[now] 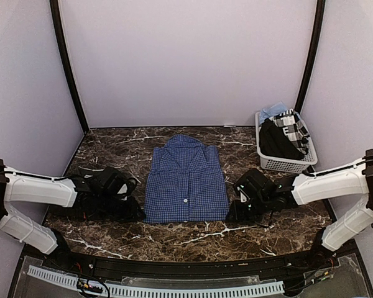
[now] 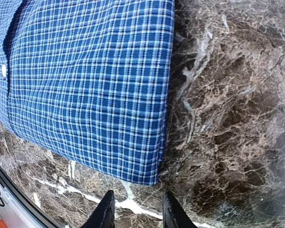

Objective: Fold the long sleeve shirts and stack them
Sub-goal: Pick up the 2/3-rectangle-folded shirt from the center of the board.

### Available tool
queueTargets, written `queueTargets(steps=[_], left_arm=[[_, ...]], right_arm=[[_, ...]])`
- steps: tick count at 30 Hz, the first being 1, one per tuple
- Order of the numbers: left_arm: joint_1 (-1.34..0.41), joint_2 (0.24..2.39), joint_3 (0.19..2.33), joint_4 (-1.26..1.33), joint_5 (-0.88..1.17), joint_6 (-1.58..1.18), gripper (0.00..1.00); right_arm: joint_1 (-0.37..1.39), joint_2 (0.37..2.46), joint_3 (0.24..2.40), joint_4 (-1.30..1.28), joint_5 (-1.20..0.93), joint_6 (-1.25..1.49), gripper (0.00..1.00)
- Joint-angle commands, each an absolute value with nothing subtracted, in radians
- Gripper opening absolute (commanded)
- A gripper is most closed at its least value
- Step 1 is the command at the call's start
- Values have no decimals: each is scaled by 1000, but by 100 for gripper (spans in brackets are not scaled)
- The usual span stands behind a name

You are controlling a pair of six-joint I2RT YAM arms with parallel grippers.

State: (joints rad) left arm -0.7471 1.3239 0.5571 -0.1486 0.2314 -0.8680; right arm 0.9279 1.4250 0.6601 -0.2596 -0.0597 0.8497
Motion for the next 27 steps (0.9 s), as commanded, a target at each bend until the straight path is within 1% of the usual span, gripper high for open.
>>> queueTargets(steps=[1, 6, 19, 24, 26, 27], left_arm=[[-764, 1334, 542, -137, 241, -882, 31], [-770, 1368, 550, -119, 247, -883, 31], [-787, 1455, 581, -95, 227, -886, 31], [-788, 1484, 594, -78, 223, -893, 21], [-790, 1488, 598, -81, 224, -893, 15], [-790, 1488, 602, -84, 223, -892, 11]], right_arm=[[934, 1446, 647, -221, -51, 857, 29], [934, 1480, 652, -198, -63, 849, 24], [935, 1516, 638, -153, -78, 844, 22], [934, 1525, 640, -150, -74, 837, 17], [935, 1524, 641, -150, -69, 833, 12], [934, 1523, 643, -152, -66, 831, 9]])
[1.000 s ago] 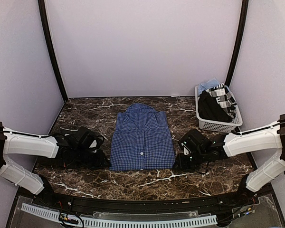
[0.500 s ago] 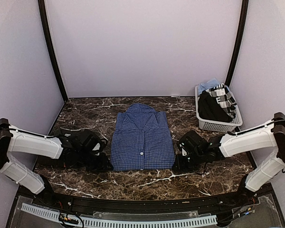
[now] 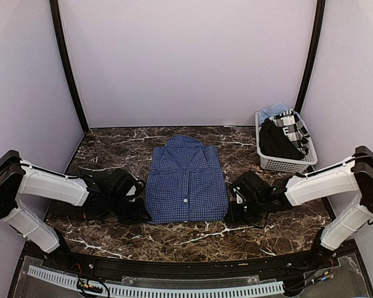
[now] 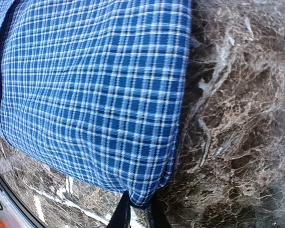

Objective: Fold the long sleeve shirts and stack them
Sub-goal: Pick up the 2/3-rectangle-folded shirt from the center of the board.

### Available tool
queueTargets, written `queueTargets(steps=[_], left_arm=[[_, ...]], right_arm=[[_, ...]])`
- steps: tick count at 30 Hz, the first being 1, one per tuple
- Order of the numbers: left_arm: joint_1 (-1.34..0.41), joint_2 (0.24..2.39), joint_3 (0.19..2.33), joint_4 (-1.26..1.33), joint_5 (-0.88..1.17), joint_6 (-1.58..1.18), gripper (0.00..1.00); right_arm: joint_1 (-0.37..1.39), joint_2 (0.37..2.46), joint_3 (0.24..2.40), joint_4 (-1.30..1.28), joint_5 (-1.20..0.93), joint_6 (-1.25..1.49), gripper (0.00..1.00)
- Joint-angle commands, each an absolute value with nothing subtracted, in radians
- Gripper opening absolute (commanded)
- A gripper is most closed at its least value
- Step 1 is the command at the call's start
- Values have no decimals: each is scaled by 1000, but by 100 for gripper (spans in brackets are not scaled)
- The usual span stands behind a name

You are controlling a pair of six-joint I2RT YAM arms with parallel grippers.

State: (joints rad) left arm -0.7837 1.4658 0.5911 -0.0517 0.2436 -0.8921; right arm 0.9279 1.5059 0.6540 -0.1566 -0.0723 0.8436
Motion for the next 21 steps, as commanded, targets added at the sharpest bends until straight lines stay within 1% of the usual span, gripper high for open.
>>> queueTargets(steps=[1, 2, 4, 13, 17, 21], left_arm=[[-790, 1487, 605, -94, 223, -891, 8], [-790, 1482, 611, -98, 223, -890, 2], [-793, 1468, 615, -114, 219, -890, 0], [-856, 1360, 586, -192, 170, -929, 0], [-915, 1285, 559, -221, 126, -979, 0], [-995, 1210, 547, -258, 69, -1038, 0]], right_arm=[[933, 1520, 645, -155, -62, 828, 5], [935, 1515, 648, -160, -59, 824, 1], [936, 1503, 646, -168, -52, 825, 0], [988, 1388, 578, -171, -30, 858, 0], [1047, 1318, 554, -190, -3, 897, 0], [1116, 1245, 535, -231, 67, 945, 0]])
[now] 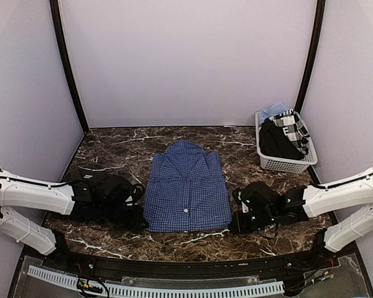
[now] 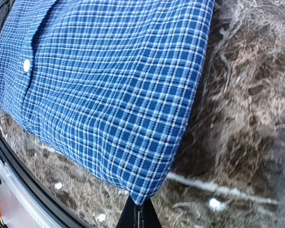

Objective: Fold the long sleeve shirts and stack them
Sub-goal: Pick up the 2/3-rectangle-folded shirt from the center of the board, then fold the 2/3-rectangle-folded shirt at the center of the board.

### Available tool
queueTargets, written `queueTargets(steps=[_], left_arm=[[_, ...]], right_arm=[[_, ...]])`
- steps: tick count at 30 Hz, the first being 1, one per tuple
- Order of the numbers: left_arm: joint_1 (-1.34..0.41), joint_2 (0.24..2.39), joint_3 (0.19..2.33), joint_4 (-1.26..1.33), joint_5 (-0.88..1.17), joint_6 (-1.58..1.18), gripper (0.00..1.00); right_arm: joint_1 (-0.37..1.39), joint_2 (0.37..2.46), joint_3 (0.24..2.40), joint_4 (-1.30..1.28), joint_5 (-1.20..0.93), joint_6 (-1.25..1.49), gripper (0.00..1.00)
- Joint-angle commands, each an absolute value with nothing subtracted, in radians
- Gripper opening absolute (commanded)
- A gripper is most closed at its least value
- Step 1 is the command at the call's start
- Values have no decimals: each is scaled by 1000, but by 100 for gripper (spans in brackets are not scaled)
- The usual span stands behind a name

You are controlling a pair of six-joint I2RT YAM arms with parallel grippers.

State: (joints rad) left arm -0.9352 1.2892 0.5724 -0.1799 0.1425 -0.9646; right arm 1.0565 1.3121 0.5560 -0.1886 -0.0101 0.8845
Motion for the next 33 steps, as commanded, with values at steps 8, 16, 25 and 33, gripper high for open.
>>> queueTargets(steps=[8, 16, 25, 33], left_arm=[[-1085, 1111, 615, -350, -33, -1060, 0], [-950, 1115, 820, -389, -39, -878, 0], [-548, 1579, 1107, -129, 243, -627, 0], [-386, 2132, 1525, -55, 356, -629, 0]], right_arm=[[1195, 1134, 628, -374, 182, 982, 0], [1083, 1182, 882, -451, 293, 820, 0], [668, 1662, 1279, -236, 110, 532, 0], [502, 2238, 1764, -270, -37, 492, 0]])
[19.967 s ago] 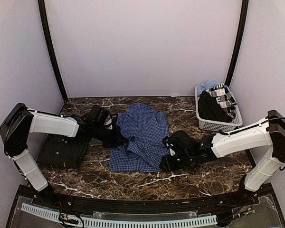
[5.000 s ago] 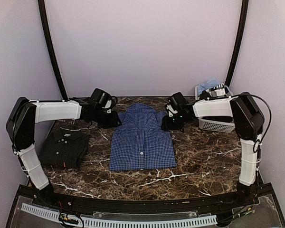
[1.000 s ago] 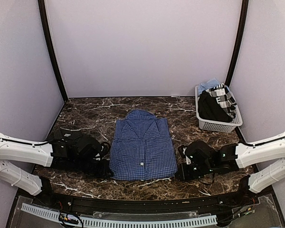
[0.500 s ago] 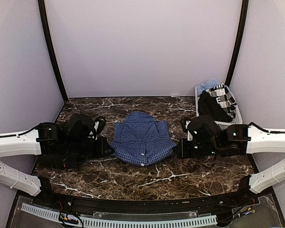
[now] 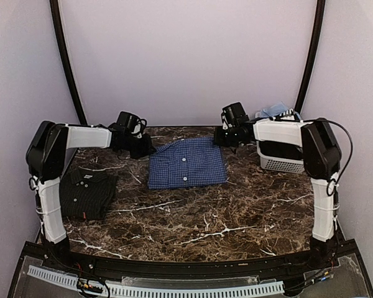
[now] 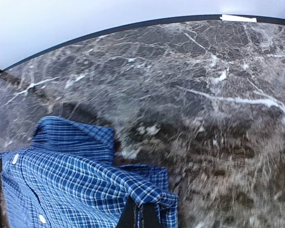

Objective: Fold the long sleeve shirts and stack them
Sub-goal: Fold the 2/3-rectangle-folded shirt at the center of the board.

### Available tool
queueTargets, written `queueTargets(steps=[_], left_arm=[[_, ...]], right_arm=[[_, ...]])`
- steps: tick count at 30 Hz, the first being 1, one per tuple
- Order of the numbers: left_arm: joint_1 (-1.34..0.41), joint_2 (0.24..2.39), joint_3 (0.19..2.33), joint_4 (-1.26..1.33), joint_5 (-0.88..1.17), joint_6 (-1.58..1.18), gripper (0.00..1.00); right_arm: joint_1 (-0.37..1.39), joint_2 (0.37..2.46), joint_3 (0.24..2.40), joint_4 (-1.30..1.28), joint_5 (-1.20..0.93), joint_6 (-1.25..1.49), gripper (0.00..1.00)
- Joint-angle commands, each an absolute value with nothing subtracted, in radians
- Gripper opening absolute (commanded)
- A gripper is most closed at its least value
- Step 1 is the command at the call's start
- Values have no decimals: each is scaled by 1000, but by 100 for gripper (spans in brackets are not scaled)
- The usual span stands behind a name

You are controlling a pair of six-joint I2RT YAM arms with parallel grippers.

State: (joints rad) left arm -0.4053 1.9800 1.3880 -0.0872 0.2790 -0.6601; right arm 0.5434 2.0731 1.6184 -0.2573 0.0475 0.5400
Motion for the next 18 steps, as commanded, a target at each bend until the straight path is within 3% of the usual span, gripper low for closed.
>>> queueTargets(steps=[1, 5, 8, 18], left_arm=[[-385, 2181, 1562, -61, 357, -636, 0], [-379, 2228, 1554, -32, 361, -674, 0], [-383, 2212, 1519, -22, 389, -689, 0], [-499, 1827, 1056, 166, 354, -780, 0]], right_arm=[[497, 2281, 1792, -273, -53, 492, 0], [496, 2382, 1836, -288, -107, 486, 0], [502, 2350, 1739, -258, -131, 498, 0], [585, 1819, 984, 25, -92, 633, 0]])
